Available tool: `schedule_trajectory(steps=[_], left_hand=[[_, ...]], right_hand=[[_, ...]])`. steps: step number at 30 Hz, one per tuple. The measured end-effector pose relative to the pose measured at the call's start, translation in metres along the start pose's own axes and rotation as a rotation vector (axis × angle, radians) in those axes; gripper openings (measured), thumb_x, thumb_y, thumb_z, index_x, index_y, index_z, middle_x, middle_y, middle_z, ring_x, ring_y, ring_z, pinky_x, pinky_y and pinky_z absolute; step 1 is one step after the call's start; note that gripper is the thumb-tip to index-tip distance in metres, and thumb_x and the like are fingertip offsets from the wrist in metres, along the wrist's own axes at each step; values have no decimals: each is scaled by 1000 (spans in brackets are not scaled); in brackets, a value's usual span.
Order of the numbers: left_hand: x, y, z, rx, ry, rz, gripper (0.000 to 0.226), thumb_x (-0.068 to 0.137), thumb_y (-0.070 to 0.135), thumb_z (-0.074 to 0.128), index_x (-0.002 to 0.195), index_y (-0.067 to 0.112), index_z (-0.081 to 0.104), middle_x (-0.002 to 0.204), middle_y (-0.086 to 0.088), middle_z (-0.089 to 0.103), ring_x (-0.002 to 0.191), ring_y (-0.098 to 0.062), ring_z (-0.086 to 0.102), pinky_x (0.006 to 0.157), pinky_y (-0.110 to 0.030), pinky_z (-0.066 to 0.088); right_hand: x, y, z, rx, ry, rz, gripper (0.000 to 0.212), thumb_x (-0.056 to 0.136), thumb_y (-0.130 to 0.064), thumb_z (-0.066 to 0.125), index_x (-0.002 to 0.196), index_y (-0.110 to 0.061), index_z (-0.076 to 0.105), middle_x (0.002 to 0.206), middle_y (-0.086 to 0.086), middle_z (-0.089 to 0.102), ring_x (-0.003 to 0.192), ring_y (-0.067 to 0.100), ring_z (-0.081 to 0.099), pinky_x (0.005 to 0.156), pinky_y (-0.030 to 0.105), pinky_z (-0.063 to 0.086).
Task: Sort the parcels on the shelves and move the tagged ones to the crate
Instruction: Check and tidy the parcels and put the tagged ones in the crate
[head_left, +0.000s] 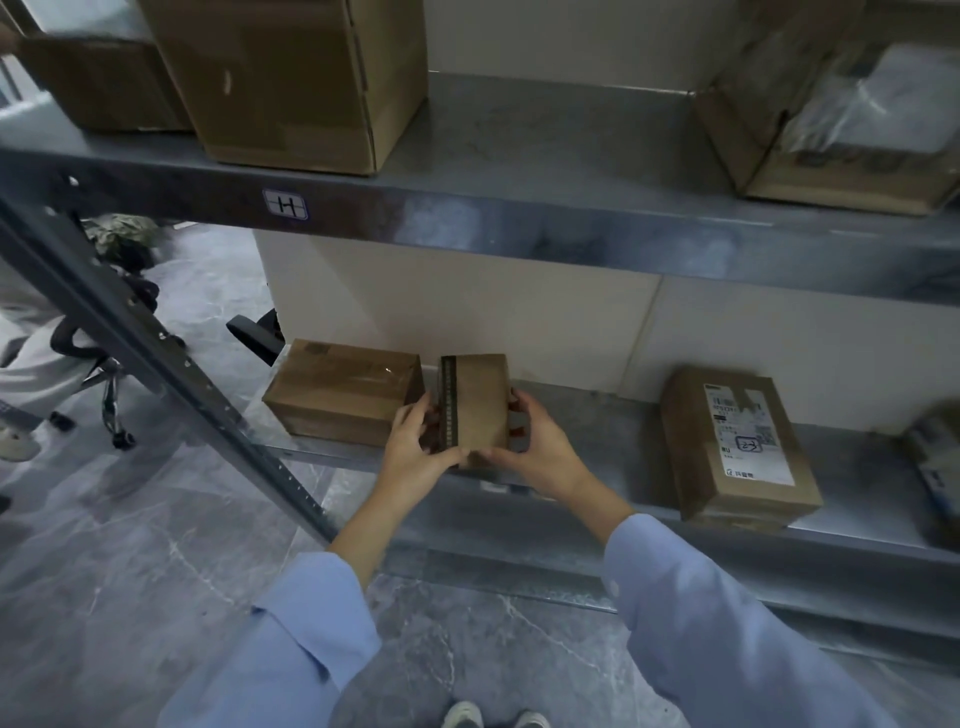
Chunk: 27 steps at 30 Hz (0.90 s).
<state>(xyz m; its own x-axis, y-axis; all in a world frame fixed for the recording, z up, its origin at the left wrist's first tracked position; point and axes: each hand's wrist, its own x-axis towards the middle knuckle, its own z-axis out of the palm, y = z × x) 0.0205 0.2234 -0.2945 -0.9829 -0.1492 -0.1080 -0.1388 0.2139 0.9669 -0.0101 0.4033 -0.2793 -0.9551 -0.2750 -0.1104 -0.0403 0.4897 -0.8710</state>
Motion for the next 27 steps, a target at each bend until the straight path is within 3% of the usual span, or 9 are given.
schedule_trajectory(steps=[3,6,8,13,15,18,21,24,27], left_hand=[[0,0,-3,66,2,11,82,77,8,80,147,19,38,129,3,34,116,-8,44,97,-17,40],[-2,0,-4,21,7,21,78,77,3,78,144,20,41,124,4,34,115,-8,44,84,-7,45],[-5,2,-3,-28,23,38,76,77,-1,78,139,23,42,121,8,35,111,-3,47,80,-8,49],[-11,9,-2,-153,-4,43,67,78,-1,76,129,28,43,132,6,50,121,-9,51,104,-38,46],[-12,12,-5,-185,-25,27,69,79,-1,75,132,28,42,128,13,55,119,-3,54,105,-35,46],[-12,15,-5,-154,-32,28,80,79,0,76,145,24,36,138,3,49,126,-11,50,99,-20,46],[-13,16,0,50,-31,75,80,78,13,80,145,25,39,135,2,39,124,-11,45,105,-26,36],[-15,16,2,47,-48,82,75,79,17,80,144,22,42,133,2,38,127,-15,45,109,-31,36],[-15,15,3,23,-56,91,71,81,14,78,142,26,44,135,2,42,129,-16,45,109,-37,39]], right_hand=[[-3,-5,-2,-43,31,-7,85,80,-22,81,148,-9,33,137,11,47,122,25,52,103,39,45],[-5,-10,-4,-60,40,-22,75,81,-24,80,143,-9,41,133,12,46,119,24,52,104,36,45],[-6,-14,-5,-38,52,-26,73,81,-25,79,141,-10,42,133,10,45,118,19,50,102,28,43],[-11,-17,-8,77,83,4,78,80,-24,80,142,-8,35,139,7,47,131,18,44,108,31,39],[-13,-15,-9,113,93,16,77,79,-22,82,139,-8,35,136,2,49,129,18,47,103,26,40],[-17,-15,-8,170,94,-5,84,74,-20,85,140,-12,34,133,-1,47,128,17,47,101,27,44],[-17,-15,-5,158,88,-54,89,69,-23,89,141,-16,38,128,-4,44,128,17,45,102,23,43],[-17,-14,-6,117,85,-72,85,70,-29,88,141,-21,41,125,-8,40,132,19,40,109,29,38],[-19,-14,-9,130,98,-82,88,74,-26,85,147,-17,37,138,0,41,130,17,46,111,36,41]])
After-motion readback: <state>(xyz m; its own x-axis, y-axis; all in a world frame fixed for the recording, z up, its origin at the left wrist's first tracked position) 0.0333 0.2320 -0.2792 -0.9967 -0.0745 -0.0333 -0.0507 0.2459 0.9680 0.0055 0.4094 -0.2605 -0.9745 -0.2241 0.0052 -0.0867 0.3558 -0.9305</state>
